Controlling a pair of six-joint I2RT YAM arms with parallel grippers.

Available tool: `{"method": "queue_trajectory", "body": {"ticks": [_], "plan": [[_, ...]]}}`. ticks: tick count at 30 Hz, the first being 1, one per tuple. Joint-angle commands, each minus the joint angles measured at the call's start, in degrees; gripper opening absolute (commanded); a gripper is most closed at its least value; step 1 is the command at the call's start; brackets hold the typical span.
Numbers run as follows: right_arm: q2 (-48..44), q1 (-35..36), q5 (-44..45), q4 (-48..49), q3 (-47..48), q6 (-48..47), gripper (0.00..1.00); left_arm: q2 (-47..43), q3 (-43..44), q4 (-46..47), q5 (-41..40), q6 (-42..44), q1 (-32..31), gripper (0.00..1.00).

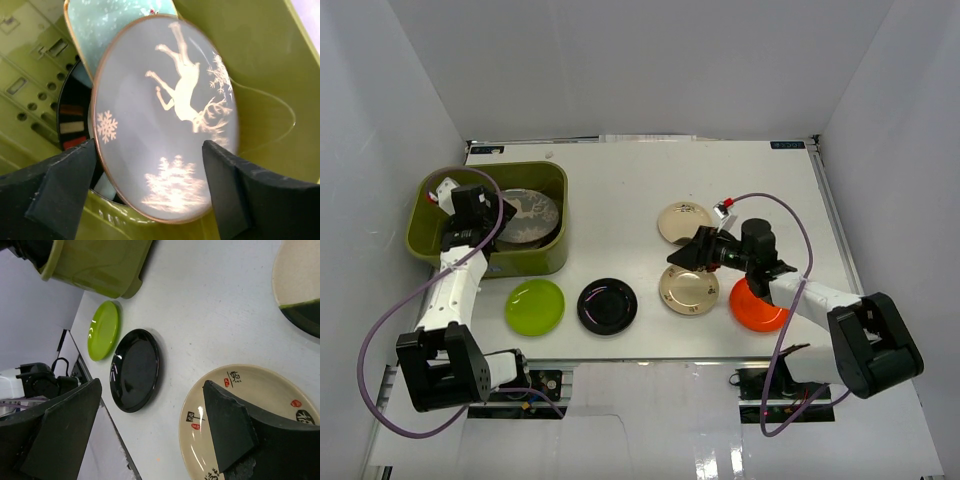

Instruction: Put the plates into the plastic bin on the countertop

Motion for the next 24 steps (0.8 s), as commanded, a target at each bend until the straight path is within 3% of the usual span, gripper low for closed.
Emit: {"method": "queue_trajectory", "body": {"ticks": [1,6,10,13,17,20,24], "plan": [[2.2,3.6,4.5,-0.1,2.8,-2.7,0.88,-1.9,1.3,2.7,-2.1,-0.1,0.1,0.98],[5.6,7.2,8.7,-3.1,5.9,-5.4,0.87,-4.1,2.9,1.3,-5.6,0.4,0.1,0.98],[6.9,8.7,11.5,-4.6,7.2,-6.5,0.83,-14.2,-1.4,5.0,-7.7,-1.7,0.0,0.98],[8.6,9.0,11.4,-4.8,7.9,-7.0,0.74,-20.2,-4.8,8.7,-0.4,-1.8,-0.1,0.98],[8.4,9.4,12.9,-7.2,9.1,-8.6,0.69,-20.9,-4.8,9.1,12.5,0.4,-3.1,0.95],[6.7,9.1,18.6,-11.2,10.1,-11.8,0.60,-20.2,-5.4,9.0,24.1,1.8,-8.6,0.85],[6.2,4.4,22.4,-13.2,11.7,-13.4,0.45,-17.2,-4.8,3.1,23.8,5.5,-26.4,0.81]]}}
